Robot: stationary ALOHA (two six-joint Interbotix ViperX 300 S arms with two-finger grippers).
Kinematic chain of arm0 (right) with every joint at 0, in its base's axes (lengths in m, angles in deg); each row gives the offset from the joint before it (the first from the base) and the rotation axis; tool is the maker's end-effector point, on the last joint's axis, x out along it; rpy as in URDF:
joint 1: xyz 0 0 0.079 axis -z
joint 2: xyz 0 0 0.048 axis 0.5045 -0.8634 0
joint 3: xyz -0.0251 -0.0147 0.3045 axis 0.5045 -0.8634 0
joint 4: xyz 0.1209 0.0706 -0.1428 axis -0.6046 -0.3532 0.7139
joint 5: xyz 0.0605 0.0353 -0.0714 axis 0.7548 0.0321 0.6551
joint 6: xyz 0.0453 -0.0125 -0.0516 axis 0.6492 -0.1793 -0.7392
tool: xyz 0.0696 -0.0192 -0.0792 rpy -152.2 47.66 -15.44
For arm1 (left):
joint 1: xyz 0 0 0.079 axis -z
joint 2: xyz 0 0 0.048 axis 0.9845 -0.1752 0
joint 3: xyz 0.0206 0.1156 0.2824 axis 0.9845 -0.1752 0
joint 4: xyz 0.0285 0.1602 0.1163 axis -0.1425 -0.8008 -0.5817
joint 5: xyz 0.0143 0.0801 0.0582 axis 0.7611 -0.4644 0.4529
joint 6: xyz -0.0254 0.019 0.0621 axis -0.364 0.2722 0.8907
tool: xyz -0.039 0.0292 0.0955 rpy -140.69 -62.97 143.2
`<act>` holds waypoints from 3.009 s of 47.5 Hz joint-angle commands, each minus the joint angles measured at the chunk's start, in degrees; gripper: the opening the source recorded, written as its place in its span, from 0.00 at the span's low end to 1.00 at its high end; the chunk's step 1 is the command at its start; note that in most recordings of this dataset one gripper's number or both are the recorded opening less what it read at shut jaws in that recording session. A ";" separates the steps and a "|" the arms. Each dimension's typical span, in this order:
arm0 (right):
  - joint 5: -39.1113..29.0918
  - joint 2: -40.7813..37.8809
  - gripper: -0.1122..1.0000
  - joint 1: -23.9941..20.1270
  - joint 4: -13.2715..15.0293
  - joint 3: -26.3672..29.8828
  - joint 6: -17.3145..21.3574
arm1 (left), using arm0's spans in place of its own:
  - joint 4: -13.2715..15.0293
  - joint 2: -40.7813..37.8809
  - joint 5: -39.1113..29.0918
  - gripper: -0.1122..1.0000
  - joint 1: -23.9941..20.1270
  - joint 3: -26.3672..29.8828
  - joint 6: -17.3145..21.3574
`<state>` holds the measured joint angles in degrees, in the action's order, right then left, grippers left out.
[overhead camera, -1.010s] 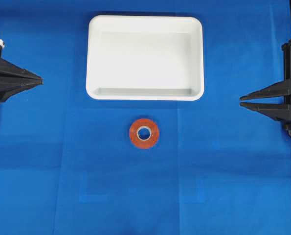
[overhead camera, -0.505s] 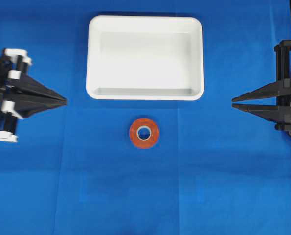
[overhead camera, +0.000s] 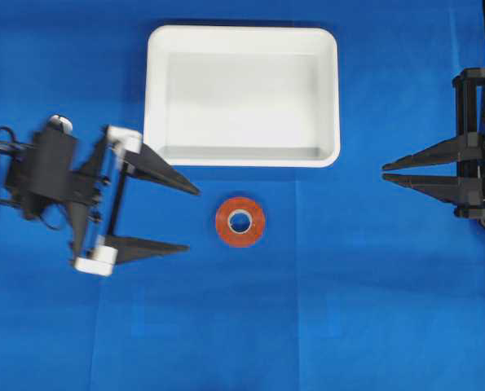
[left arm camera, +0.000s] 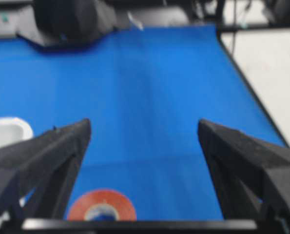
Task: Place one roll of tape in the white case with the left arm.
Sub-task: 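Move the left gripper open toward the orange tape roll, then lower the left gripper over the tape roll and close on it, then lift the tape roll and carry it left-up into the white tray, then lower the tape into the tray and open the left gripper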
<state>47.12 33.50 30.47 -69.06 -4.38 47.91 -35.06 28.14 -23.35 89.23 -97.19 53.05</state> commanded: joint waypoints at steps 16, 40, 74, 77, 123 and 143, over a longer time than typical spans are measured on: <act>0.18 -1.05 0.00 0.09 0.00 1.05 0.09 | -0.18 -15.38 -19.78 0.88 0.26 14.68 -4.48; -1.05 -1.85 0.00 0.09 0.00 0.88 0.09 | -0.18 -29.09 -29.18 0.89 0.18 23.29 -4.48; -1.67 -1.85 0.00 0.09 0.00 0.88 0.09 | -0.44 -33.66 -40.96 0.33 -0.79 29.36 -6.94; -1.76 -1.85 0.00 0.00 0.09 0.97 0.09 | -0.62 -33.31 -42.80 0.33 -0.35 30.41 -6.86; -2.72 -2.02 0.00 0.00 0.00 0.97 0.18 | -3.25 -22.94 -48.69 0.33 -19.42 30.41 1.76; -3.69 -2.29 0.00 0.09 0.00 0.88 0.18 | -2.81 -31.20 -41.31 0.34 -23.03 30.41 4.31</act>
<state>43.25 31.39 30.47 -69.06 -4.38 47.91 -37.96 -3.42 -66.16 66.38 -67.48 57.27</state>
